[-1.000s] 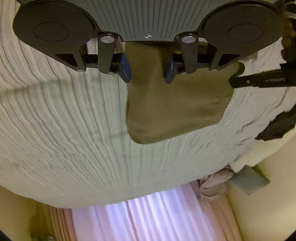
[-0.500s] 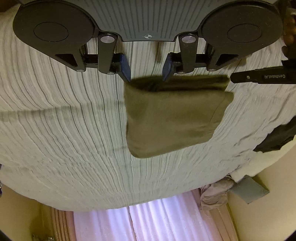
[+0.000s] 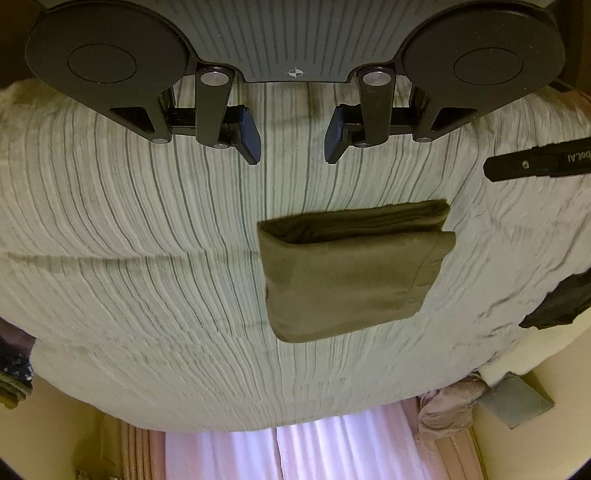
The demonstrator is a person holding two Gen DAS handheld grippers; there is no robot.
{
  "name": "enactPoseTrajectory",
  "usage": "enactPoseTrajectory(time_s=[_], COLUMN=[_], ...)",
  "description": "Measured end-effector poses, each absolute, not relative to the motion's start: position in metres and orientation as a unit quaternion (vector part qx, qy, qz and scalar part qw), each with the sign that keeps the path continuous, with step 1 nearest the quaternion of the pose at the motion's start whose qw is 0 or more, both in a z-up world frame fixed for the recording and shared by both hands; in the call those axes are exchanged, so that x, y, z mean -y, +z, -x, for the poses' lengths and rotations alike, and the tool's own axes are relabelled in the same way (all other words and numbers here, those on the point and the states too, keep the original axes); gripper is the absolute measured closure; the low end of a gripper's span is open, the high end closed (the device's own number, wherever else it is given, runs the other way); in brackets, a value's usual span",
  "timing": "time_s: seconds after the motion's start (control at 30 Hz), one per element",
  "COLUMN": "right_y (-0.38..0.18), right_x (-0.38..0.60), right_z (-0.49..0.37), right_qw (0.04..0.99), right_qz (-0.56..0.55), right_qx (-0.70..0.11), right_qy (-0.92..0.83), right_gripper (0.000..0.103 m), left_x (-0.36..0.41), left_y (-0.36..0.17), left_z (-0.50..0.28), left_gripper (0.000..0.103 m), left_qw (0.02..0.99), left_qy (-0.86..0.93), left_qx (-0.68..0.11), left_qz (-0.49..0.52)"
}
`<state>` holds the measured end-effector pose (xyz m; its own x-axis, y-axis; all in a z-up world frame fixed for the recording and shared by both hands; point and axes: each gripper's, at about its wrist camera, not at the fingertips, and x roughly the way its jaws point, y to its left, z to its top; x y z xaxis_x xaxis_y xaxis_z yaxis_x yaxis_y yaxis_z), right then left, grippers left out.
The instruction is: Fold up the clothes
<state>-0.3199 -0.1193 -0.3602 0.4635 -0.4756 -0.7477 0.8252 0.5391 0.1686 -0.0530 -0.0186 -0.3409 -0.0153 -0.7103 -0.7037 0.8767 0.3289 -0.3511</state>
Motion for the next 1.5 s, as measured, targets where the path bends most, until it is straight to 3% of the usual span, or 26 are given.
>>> enactPoseTrajectory(time_s=[0.3, 0.37, 0.4, 0.9, 1.5], right_y=[-0.345, -0.340, -0.338, -0.328, -0.327], right_x=[0.094, 0.088, 0.085, 0.066, 0.066], right_z=[0.315, 0.317, 0.318, 0.334, 0.341], right_qw=[0.817, 0.819, 0.820, 0.823, 0.825], right_qz=[-0.248, -0.241, -0.237, -0.241, -0.247], right_qx=[-0.325, -0.317, -0.312, -0.290, -0.280], right_qy=[-0.408, -0.414, -0.417, -0.426, -0.424], right_gripper=[0.056, 0.017, 0.015, 0.015, 0.015], left_x=[-0.013, -0.018, -0.019, -0.034, -0.032], left_y=[-0.334, -0.333, -0.333, -0.320, -0.315], left_z=[0.054, 0.056, 0.057, 0.072, 0.079], left_gripper=[0.062, 0.060, 0.060, 0.048, 0.046], left_qw=[0.710, 0.712, 0.713, 0.727, 0.736], left_qy=[-0.558, -0.555, -0.555, -0.547, -0.537], left_qx=[-0.418, -0.416, -0.415, -0.387, -0.372], left_qz=[-0.100, -0.107, -0.111, -0.147, -0.175])
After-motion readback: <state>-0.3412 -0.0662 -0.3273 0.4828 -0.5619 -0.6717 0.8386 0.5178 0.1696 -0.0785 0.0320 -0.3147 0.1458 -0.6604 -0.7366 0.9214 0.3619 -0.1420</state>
